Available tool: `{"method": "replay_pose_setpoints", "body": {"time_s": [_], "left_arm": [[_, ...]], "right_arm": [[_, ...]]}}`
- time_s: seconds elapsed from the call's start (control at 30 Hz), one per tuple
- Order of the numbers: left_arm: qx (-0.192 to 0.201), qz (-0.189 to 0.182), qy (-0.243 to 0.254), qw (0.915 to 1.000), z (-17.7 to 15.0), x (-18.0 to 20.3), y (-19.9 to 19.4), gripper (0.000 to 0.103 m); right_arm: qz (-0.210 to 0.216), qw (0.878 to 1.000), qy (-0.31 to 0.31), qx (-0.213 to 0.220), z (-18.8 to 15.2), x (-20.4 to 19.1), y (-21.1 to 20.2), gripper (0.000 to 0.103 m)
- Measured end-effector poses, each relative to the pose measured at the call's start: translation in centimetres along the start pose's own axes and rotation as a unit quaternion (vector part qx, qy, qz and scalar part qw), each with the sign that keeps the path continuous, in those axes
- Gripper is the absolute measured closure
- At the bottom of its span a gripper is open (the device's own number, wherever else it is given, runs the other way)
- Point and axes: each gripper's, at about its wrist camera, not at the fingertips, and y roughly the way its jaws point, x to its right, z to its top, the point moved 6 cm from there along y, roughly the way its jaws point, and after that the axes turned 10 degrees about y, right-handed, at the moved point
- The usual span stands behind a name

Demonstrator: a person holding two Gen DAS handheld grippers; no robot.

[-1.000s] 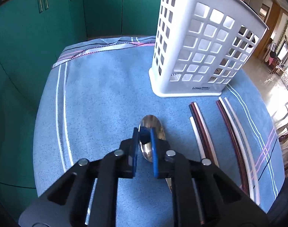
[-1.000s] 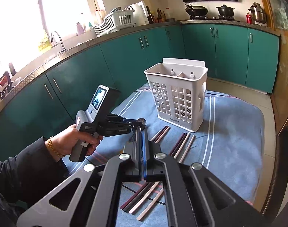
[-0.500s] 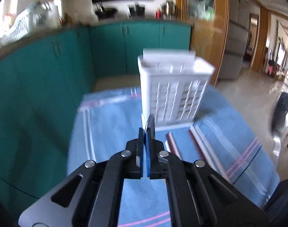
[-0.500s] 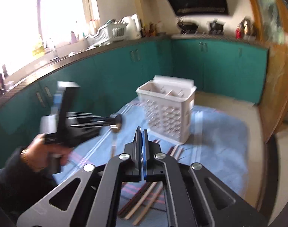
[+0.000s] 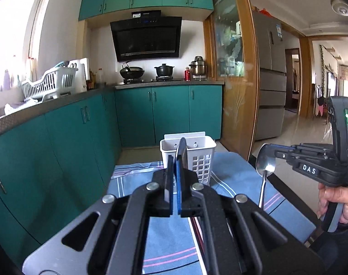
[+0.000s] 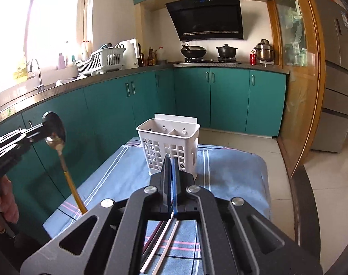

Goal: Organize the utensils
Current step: 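Lift the silver spoon and drop it into the white caddy with the right tool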

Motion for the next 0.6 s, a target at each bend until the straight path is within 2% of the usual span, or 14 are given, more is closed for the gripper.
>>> {"method": "replay_pose_setpoints", "body": {"time_s": [0.6], "left_arm": [[-0.012,0.0,0.001,0.9999,-1.0,-0.2,-0.3,0.101]], "right_arm": [[-0.011,1.0,-0.013,0.0,-1.1,-0.7,0.2,0.101]]}}
